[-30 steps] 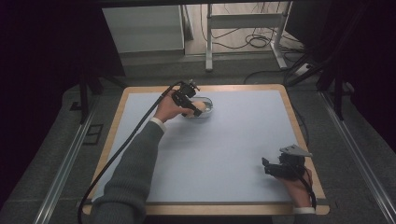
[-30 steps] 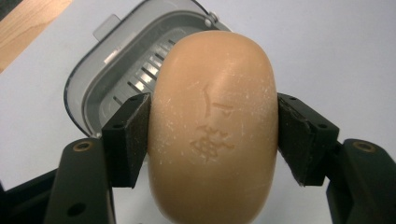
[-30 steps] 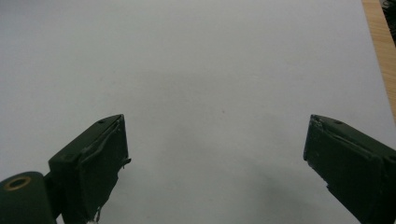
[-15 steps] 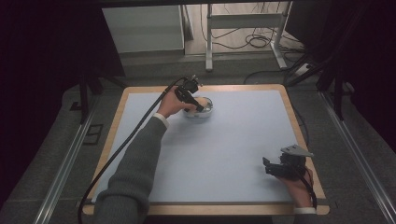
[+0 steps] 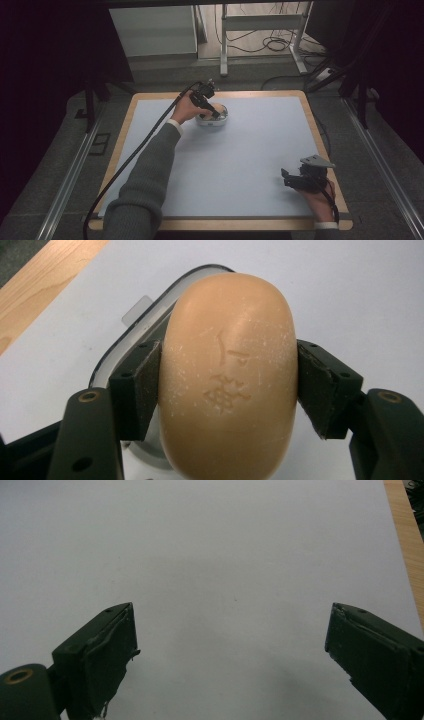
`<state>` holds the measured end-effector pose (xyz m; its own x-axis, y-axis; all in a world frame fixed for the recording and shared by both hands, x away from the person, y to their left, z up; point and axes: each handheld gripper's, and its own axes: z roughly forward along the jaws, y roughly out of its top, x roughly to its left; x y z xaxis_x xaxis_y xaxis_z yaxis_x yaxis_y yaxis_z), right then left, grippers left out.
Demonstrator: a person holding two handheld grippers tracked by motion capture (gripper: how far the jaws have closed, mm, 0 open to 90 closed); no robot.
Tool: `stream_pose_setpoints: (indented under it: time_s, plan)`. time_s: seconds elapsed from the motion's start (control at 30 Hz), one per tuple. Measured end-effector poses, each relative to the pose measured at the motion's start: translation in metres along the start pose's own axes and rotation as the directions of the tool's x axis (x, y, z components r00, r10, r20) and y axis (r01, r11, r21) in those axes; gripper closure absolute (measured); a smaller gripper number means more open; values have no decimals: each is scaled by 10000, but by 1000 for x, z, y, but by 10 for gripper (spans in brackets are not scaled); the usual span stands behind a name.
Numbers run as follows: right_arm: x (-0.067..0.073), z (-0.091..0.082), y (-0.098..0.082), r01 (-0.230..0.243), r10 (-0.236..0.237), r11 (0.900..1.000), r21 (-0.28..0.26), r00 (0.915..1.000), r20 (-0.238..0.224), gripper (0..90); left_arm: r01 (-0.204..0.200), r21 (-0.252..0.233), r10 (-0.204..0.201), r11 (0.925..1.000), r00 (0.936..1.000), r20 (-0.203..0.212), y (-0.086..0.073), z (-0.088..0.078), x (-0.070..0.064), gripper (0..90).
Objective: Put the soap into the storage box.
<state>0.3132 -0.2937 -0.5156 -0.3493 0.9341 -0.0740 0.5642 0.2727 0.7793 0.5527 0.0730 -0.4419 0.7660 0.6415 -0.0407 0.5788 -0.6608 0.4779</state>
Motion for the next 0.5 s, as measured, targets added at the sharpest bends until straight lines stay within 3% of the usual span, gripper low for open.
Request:
stream_pose_setpoints:
  time_s: [0.23,0.5]
  plan:
    - [-2,-1,-1,-72,72,10000,-23,10000,16,63,174,179,-175,9997,9998,86,2,12,4,323]
    - [-2,-1,-1,-38,38,10000,-33,10000,23,63,9,442,-6,9990,10000,-71,-1,22,3,316]
